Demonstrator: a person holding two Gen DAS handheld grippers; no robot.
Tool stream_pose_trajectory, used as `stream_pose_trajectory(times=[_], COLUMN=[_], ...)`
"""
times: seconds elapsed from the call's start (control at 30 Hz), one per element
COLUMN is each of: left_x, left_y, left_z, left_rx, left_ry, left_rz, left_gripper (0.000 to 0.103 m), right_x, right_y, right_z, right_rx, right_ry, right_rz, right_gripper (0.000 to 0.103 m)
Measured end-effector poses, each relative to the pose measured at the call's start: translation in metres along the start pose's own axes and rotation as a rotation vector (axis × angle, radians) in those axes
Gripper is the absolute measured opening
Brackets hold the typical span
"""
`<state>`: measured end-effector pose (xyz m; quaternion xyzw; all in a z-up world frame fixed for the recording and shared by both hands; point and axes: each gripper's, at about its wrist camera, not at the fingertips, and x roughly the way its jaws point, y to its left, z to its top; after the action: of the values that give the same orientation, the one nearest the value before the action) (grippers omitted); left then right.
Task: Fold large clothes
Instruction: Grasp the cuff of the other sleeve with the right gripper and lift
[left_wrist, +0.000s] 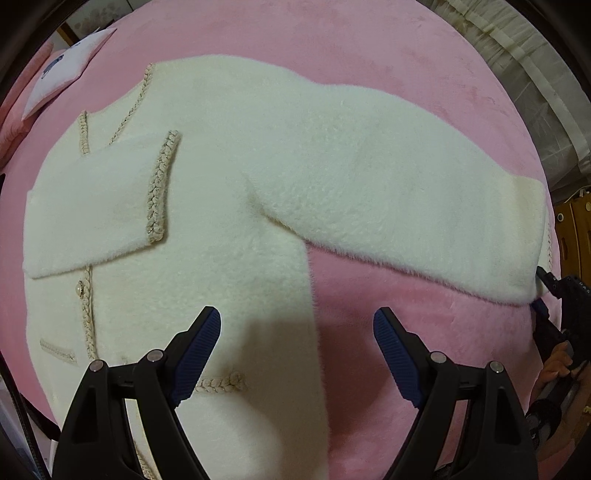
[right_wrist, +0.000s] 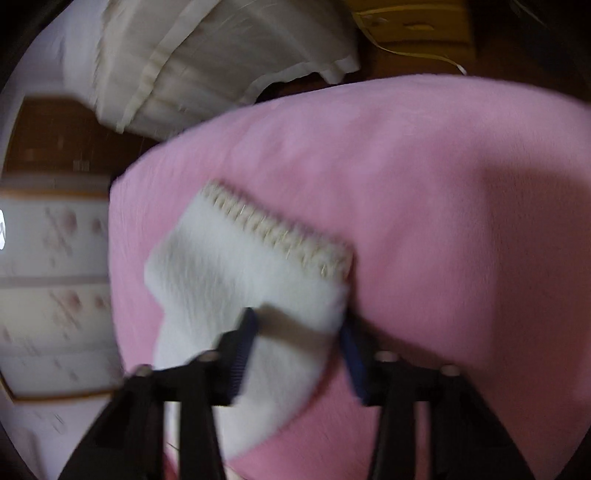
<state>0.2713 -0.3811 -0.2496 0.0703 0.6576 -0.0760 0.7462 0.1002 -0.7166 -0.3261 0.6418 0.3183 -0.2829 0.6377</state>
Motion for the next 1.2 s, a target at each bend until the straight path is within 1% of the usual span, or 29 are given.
stream_pose_trajectory(times=[0.03,0.07,0.1,0.17,0.23,0.4,0.47,0.67,0.77,0.87,0.97,1.03,1.07,1.2], left_x=[0.001,0.002,0.002,0.001,0.001,-0.003,-0.005,-0.015,-0.020,-0.026,-0.032,-0.037,-0.041,-0.050], left_y=[-0.001,-0.001,-0.002,0.000,0.002,0.015,0.024,0.073,0.107,0.148,0.191,0.217,0.236,0.294], left_z=[0.001,0.001,0.002,0.003,0.004,0.006,0.005,-0.003,-0.007,-0.011,-0.013,-0.014,-0.015,-0.018], left_rx=[0.003,0.006,0.007,0.007,0.007,-0.003,-0.016,-0.097,-0.147,-0.195,-0.229,-0.241,-0.248,-0.259], left_ry=[0.005,0.009,0.011,0.005,-0.001,-0.017,-0.023,-0.056,-0.082,-0.104,-0.128,-0.144,-0.158,-0.183], left_rz=[0.001,0.001,0.000,-0.003,-0.006,-0.019,-0.023,-0.069,-0.054,-0.042,-0.047,-0.045,-0.041,-0.025], left_gripper=[0.084,0.084,0.084,0.084,0.084,0.084,0.084,0.084,0.084,0.084,0.083,0.084,0.084,0.084], right_x=[0.001,0.000,-0.001,-0.003,-0.008,-0.023,-0.032,-0.074,-0.088,-0.101,-0.109,-0.109,-0.107,-0.093], right_y=[-0.003,-0.003,-0.004,-0.002,0.004,0.033,0.047,0.089,0.121,0.163,0.199,0.222,0.231,0.255], right_z=[0.000,0.000,-0.003,-0.010,-0.015,-0.032,-0.040,-0.073,-0.099,-0.140,-0.182,-0.214,-0.230,-0.293], right_rx=[0.024,0.034,0.040,0.031,0.006,-0.128,-0.190,-0.383,-0.508,-0.658,-0.774,-0.840,-0.859,-0.925], right_ry=[0.002,-0.003,-0.015,-0.039,-0.067,-0.175,-0.217,-0.348,-0.423,-0.487,-0.521,-0.523,-0.514,-0.457], right_rz=[0.018,0.028,0.042,0.044,0.025,-0.069,-0.083,-0.032,-0.008,0.057,0.125,0.182,0.211,0.258], right_gripper=[0.023,0.016,0.013,0.010,0.010,0.008,0.008,0.008,0.008,0.008,0.008,0.008,0.008,0.008])
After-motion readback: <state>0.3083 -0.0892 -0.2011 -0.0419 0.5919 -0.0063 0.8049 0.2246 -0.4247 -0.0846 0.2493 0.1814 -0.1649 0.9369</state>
